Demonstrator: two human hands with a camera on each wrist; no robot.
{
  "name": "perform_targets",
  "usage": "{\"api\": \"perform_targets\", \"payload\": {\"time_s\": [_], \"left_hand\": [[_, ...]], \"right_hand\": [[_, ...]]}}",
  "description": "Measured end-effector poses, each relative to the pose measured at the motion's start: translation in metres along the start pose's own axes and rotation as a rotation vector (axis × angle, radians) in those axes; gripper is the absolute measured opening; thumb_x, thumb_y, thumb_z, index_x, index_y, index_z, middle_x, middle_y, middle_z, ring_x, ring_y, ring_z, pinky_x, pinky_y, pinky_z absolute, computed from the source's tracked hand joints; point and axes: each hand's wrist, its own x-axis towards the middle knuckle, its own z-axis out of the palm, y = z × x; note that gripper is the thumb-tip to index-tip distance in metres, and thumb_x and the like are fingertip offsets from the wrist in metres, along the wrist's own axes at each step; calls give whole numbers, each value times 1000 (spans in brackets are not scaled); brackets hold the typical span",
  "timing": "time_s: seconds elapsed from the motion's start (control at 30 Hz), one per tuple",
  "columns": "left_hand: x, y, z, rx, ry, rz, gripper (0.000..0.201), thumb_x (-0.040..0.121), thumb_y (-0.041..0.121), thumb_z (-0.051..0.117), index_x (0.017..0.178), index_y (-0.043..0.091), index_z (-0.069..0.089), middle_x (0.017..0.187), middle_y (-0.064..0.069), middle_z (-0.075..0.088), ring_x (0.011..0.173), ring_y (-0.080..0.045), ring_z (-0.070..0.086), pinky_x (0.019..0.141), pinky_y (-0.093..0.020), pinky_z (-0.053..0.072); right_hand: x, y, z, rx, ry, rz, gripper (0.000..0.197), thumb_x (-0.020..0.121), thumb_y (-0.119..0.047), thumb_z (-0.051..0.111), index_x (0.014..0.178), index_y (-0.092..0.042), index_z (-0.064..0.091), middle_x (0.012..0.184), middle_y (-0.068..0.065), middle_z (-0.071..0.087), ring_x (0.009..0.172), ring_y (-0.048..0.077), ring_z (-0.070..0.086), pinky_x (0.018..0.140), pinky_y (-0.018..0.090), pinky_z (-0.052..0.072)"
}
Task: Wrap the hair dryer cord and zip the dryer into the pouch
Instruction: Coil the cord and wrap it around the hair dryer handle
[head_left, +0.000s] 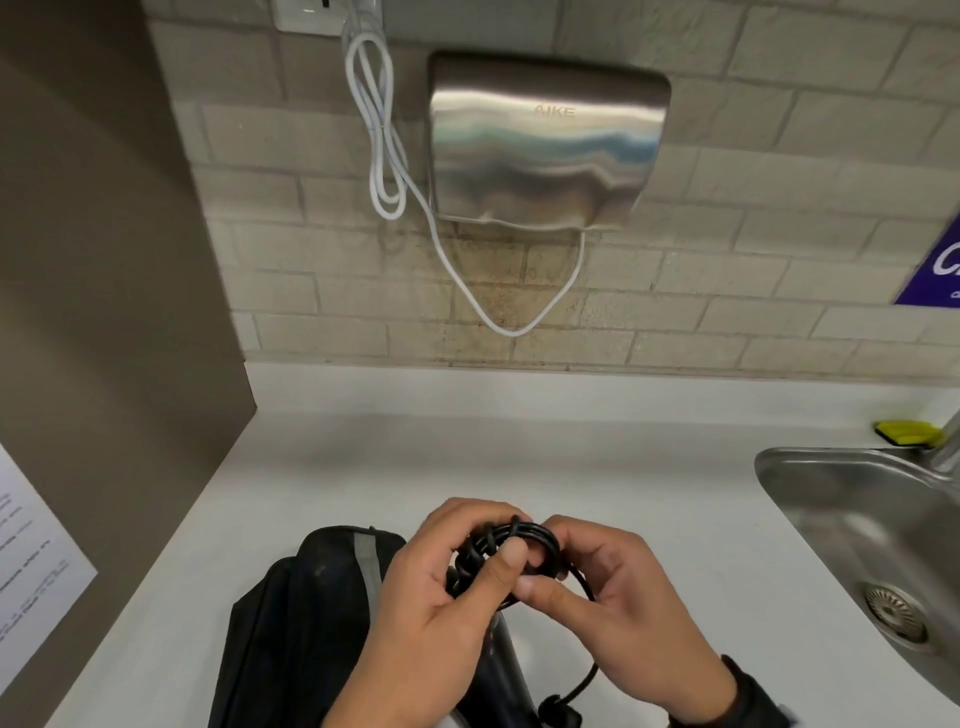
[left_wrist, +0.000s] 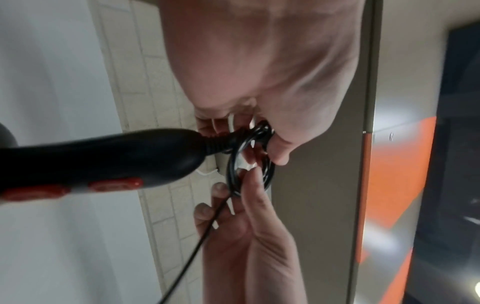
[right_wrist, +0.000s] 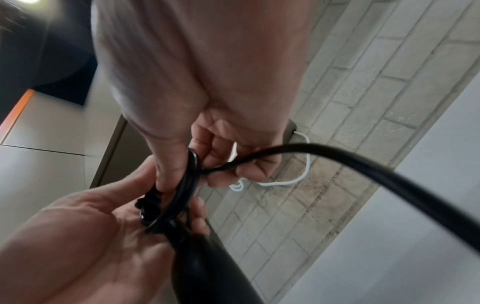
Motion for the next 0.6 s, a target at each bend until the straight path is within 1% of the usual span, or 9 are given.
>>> {"api": "perform_targets", "payload": {"time_s": [0.03, 0.1, 0.2, 0.27, 0.33, 0.4, 0.43, 0.5, 0.6], "left_hand": [[0, 1, 0, -55, -12, -39, 25, 80, 50, 64, 98, 33, 73, 98, 1, 73, 101, -24, 67, 88, -33, 54], [0, 3, 0, -157, -4, -120, 25, 77, 45, 71, 95, 29, 76, 96, -1, 76, 99, -22, 69, 88, -36, 54], [2, 8, 0, -292, 47, -228, 17, 79, 28, 78, 94, 18, 79, 93, -6, 79, 95, -20, 72, 79, -24, 55], [4, 10, 0, -374, 67, -301, 25, 73, 24, 74, 95, 13, 79, 94, -8, 79, 95, -19, 73, 76, -20, 54], [5, 13, 1, -444, 80, -349, 28, 71, 25, 73, 94, 11, 79, 94, -10, 79, 95, -20, 73, 82, -25, 51], [7, 14, 2, -496, 89, -373, 30, 71, 28, 73, 93, 8, 78, 95, -11, 78, 95, -19, 71, 90, -32, 48], [8, 14, 3, -510, 90, -383, 30, 73, 28, 73, 93, 7, 77, 95, -12, 77, 95, -20, 70, 94, -36, 47], [8, 13, 2, -533, 80, -395, 27, 79, 28, 78, 94, 5, 75, 95, -14, 74, 94, -23, 67, 98, -45, 45], [9, 10, -2, -562, 83, -417, 32, 79, 29, 72, 99, 5, 73, 96, -16, 71, 96, -27, 64, 105, -54, 40]], "right_hand": [[1, -1, -1, -28, -2, 8, 9, 81, -21, 76, 81, -16, 68, 77, 2, 66, 77, 19, 59, 77, 44, 47], [1, -3, -2, -82, 18, 18, 10, 79, -28, 75, 82, -21, 69, 83, 1, 68, 84, 17, 63, 84, 39, 49], [2, -2, 3, -135, 116, 11, 10, 77, -32, 76, 81, -27, 69, 84, -2, 69, 89, 18, 64, 87, 31, 48], [1, -2, 10, -162, 200, -31, 12, 76, -27, 77, 81, -30, 67, 81, -8, 70, 86, 14, 64, 83, 23, 47], [0, 0, 20, -189, 327, -93, 29, 75, -14, 81, 85, -34, 62, 81, -13, 70, 84, 9, 66, 79, 13, 45], [-2, 5, 29, -204, 463, -181, 39, 75, -8, 81, 91, -33, 56, 85, -16, 70, 85, 7, 67, 79, 10, 45], [-2, 8, 32, -238, 509, -256, 35, 77, -10, 79, 92, -33, 57, 88, -17, 70, 86, 6, 67, 79, 12, 47], [-2, 14, 38, -355, 548, -393, 21, 81, -17, 73, 94, -31, 64, 95, -17, 70, 91, 8, 67, 79, 26, 52], [0, 22, 41, -500, 640, -435, 16, 82, -23, 72, 98, -27, 73, 102, -4, 74, 90, 18, 67, 72, 38, 54]]}}
